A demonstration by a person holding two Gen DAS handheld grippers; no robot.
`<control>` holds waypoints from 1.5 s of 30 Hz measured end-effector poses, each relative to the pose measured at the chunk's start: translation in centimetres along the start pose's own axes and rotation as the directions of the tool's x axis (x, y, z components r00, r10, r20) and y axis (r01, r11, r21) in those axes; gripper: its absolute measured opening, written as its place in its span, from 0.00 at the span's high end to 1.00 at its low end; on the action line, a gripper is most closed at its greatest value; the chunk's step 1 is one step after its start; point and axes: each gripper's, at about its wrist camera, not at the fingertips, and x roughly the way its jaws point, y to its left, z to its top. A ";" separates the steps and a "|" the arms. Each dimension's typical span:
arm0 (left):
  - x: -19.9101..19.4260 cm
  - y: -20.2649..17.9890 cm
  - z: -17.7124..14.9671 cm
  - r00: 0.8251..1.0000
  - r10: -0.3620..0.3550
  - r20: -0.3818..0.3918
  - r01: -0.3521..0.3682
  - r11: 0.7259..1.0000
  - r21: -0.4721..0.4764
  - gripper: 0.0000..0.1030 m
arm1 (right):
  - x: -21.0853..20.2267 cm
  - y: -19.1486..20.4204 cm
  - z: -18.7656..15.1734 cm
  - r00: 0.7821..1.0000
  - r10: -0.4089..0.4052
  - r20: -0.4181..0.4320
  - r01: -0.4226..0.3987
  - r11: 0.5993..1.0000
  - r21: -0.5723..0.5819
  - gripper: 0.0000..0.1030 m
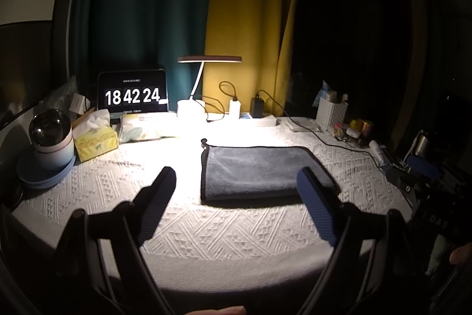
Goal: Fold towel
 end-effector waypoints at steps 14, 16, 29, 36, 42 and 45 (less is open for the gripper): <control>0.0 -0.1 0.1 1.000 -0.007 -0.005 0.007 1.000 0.002 0.18 | 0.2 -0.1 -0.2 1.000 -0.001 -0.005 0.001 1.000 0.000 0.37; 0.0 -0.1 0.1 1.000 -0.010 -0.006 0.010 1.000 0.001 0.18 | 0.3 -0.2 -0.3 1.000 -0.002 -0.009 0.002 1.000 0.003 0.37; 0.3 0.0 0.1 1.000 -0.004 -0.013 0.004 1.000 -0.001 0.18 | 0.6 0.1 -0.3 1.000 0.005 -0.015 -0.005 1.000 0.003 0.37; 0.5 0.1 0.1 1.000 -0.004 -0.017 0.004 1.000 -0.005 0.18 | 0.8 0.2 -0.3 1.000 0.007 -0.015 -0.007 1.000 0.000 0.37; 0.6 0.1 0.1 1.000 -0.005 -0.022 0.005 1.000 -0.005 0.18 | 1.0 0.4 -0.3 1.000 0.008 -0.022 -0.008 1.000 0.002 0.37; 0.9 0.2 0.0 1.000 -0.004 -0.029 0.004 1.000 -0.005 0.18 | 1.1 0.5 -0.3 1.000 0.009 -0.025 -0.009 1.000 -0.001 0.37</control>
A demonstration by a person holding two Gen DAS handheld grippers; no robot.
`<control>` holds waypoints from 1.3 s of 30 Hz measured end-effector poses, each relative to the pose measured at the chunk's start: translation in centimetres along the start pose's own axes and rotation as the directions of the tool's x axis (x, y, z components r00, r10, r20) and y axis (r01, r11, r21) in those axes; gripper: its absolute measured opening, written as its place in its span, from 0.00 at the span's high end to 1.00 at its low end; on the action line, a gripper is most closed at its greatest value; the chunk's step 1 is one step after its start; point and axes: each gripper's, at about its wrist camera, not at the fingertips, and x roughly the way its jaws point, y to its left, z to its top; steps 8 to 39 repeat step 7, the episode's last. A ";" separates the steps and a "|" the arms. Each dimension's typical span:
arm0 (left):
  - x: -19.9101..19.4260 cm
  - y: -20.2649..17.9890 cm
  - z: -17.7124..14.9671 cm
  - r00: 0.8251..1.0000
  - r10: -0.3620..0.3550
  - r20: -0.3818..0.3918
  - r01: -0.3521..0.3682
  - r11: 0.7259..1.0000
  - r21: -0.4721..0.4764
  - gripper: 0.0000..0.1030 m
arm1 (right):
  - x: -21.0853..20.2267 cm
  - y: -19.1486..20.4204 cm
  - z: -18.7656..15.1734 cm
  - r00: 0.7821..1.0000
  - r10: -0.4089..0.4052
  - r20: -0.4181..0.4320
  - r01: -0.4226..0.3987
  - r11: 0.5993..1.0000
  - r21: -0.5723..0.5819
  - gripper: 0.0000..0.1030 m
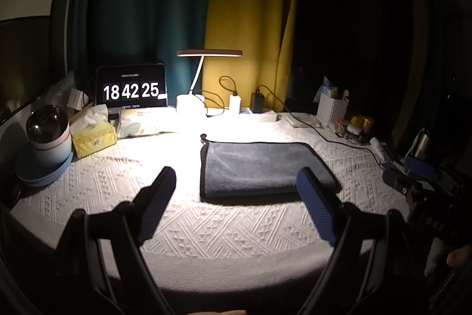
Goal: Fold towel
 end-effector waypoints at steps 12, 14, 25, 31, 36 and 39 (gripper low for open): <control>0.5 0.1 -0.6 1.000 -0.005 -0.006 0.005 1.000 0.005 0.18 | 0.6 0.3 -0.1 1.000 0.010 -0.014 -0.010 1.000 -0.005 0.37; 0.5 0.1 -0.6 1.000 -0.005 -0.006 0.005 1.000 0.005 0.18 | 0.6 0.3 -0.1 1.000 0.010 -0.014 -0.010 1.000 -0.005 0.37; 0.5 0.1 -0.6 1.000 -0.005 -0.006 0.005 1.000 0.005 0.18 | 0.6 0.3 -0.1 1.000 0.010 -0.014 -0.010 1.000 -0.005 0.37; 0.5 0.1 -0.6 1.000 -0.005 -0.006 0.005 1.000 0.005 0.18 | 0.6 0.3 -0.1 1.000 0.010 -0.014 -0.010 1.000 -0.005 0.37; 0.5 0.1 -0.6 1.000 -0.005 -0.006 0.005 1.000 0.005 0.18 | 0.6 0.3 -0.1 1.000 0.010 -0.014 -0.010 1.000 -0.005 0.37; 0.5 0.1 -0.6 1.000 -0.005 -0.006 0.005 1.000 0.005 0.18 | 0.6 0.3 -0.1 1.000 0.010 -0.014 -0.010 1.000 -0.005 0.37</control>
